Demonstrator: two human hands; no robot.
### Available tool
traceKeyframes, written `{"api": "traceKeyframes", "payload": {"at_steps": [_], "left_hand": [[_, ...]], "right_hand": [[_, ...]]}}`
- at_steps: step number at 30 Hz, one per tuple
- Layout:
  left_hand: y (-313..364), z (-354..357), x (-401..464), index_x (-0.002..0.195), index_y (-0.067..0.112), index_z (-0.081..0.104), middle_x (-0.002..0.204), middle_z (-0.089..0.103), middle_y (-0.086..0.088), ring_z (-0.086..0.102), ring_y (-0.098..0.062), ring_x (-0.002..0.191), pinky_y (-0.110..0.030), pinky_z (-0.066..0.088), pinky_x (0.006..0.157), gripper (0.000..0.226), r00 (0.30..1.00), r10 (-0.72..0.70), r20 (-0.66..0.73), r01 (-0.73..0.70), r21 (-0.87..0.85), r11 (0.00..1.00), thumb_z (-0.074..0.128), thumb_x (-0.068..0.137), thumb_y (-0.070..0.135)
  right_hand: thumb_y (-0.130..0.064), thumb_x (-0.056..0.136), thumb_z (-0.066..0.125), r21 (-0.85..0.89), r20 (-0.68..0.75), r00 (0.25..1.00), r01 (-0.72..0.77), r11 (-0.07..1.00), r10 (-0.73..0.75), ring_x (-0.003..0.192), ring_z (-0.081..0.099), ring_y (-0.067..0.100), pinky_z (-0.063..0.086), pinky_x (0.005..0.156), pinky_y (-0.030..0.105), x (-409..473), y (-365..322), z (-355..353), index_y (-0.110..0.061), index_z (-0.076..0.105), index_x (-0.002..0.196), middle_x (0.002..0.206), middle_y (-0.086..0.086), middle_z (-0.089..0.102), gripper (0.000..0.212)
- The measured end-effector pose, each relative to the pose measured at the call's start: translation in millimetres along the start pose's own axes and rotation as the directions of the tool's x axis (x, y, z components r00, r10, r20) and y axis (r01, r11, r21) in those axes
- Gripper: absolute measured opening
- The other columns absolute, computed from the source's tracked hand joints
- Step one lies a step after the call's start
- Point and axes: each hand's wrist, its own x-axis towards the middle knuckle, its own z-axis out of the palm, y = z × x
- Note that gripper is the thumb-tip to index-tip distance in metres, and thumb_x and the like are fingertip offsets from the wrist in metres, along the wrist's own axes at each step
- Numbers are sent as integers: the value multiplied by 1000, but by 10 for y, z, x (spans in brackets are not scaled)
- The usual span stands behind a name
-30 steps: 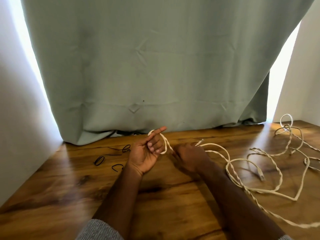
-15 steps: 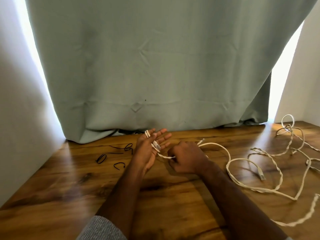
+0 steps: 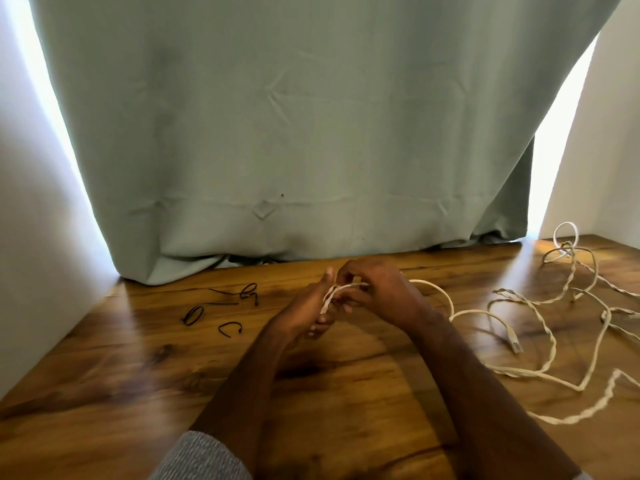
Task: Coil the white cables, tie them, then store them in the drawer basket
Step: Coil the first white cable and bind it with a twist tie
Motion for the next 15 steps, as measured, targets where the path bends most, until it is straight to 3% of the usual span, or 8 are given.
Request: {"api": "traceKeyframes", "payload": {"at_steps": [2,3,5,7,11,15], "left_hand": [[-21,-66,4,79,8,61,45,26,3,17,-8,33,-21,9,43,79,980,-83,182,111,-155,982,21,93,75],[-28,-95,4,79,8,60,44,25,4,17,-7,31,-20,7,41,75,964,-73,256,133,-224,965,28,92,75],[-26,-135,-14,77,9,58,42,26,6,18,-4,30,-18,8,39,54,931,14,366,117,-333,936,53,90,61],[-6,-147,-40,76,10,58,43,28,7,21,-2,29,-15,11,37,32,904,123,411,58,-400,915,67,89,38],[14,-104,-54,81,5,62,43,29,7,22,-2,28,-15,13,37,28,944,164,287,-15,-458,889,51,98,24],[29,-48,-36,74,7,55,41,28,6,22,-3,27,-18,10,38,30,982,129,138,-28,-570,821,47,95,28]], "right_hand": [[-25,90,74,134,-5,993,-119,984,121,76,64,3,52,67,20,-26,41,-17,-19,72,106,100,-8,72,17],[-24,92,72,223,23,984,-178,958,178,69,64,4,53,60,22,-41,41,-23,-17,73,107,100,-7,73,17],[-21,96,67,392,91,970,-242,888,225,49,59,10,46,43,24,-68,19,-17,-12,74,104,93,-2,75,14],[-20,101,58,483,145,958,-286,828,246,41,51,11,38,37,23,-74,-37,6,-8,73,102,81,2,73,19],[-26,107,48,649,225,924,-378,661,308,38,36,10,28,41,25,-42,-87,81,-16,67,85,54,-6,54,31],[-25,107,48,683,214,895,-424,595,392,42,38,6,28,43,20,-12,-80,149,-15,72,102,67,5,59,27]]}}
